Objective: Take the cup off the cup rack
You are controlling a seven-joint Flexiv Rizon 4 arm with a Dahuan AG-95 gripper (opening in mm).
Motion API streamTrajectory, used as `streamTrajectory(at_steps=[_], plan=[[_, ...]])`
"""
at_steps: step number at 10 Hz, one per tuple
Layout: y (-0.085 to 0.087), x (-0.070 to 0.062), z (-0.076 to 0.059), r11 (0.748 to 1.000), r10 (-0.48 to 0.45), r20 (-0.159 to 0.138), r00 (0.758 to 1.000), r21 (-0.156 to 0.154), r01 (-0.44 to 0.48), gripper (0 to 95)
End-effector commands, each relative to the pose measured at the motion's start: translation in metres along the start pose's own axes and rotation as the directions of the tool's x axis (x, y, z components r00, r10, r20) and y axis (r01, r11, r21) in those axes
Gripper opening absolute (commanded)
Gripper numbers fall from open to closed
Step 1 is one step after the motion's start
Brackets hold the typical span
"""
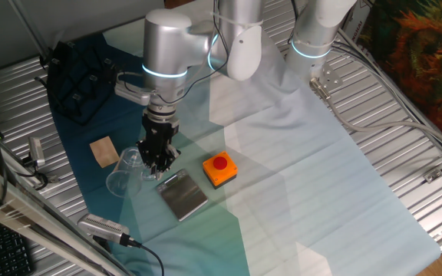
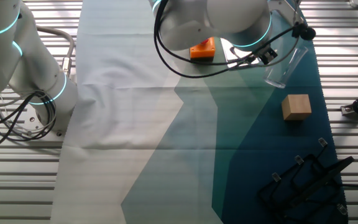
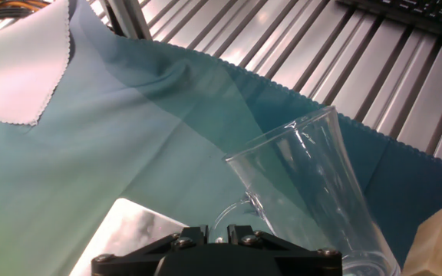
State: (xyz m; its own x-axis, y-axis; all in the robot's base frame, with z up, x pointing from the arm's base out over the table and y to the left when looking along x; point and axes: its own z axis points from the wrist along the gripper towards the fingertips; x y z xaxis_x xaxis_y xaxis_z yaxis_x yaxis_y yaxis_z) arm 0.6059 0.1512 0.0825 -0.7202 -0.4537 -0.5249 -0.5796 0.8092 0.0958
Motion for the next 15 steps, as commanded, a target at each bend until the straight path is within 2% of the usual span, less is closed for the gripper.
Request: streamTrajectory(at_steps=[1, 4, 7, 12, 15], plan=[[-0.001, -0.003, 0.002, 1.0, 0.001, 0.012, 1.0, -0.003, -0.001, 0.0], [0.0, -0.011, 0.004, 1.0, 0.009, 0.03, 1.0, -0.008, -0.009, 0.0], [0.001, -0.022, 0.006, 1.0, 0.025, 0.063, 0.998, -0.019, -0.024, 0.0], [0.0, -0.023, 0.007, 0.998, 0.061, 0.124, 0.99, -0.039, -0.057, 0.0], [-0.001, -0.023, 0.01, 0.998, 0.055, 0.14, 0.989, -0.042, -0.05, 0.0]])
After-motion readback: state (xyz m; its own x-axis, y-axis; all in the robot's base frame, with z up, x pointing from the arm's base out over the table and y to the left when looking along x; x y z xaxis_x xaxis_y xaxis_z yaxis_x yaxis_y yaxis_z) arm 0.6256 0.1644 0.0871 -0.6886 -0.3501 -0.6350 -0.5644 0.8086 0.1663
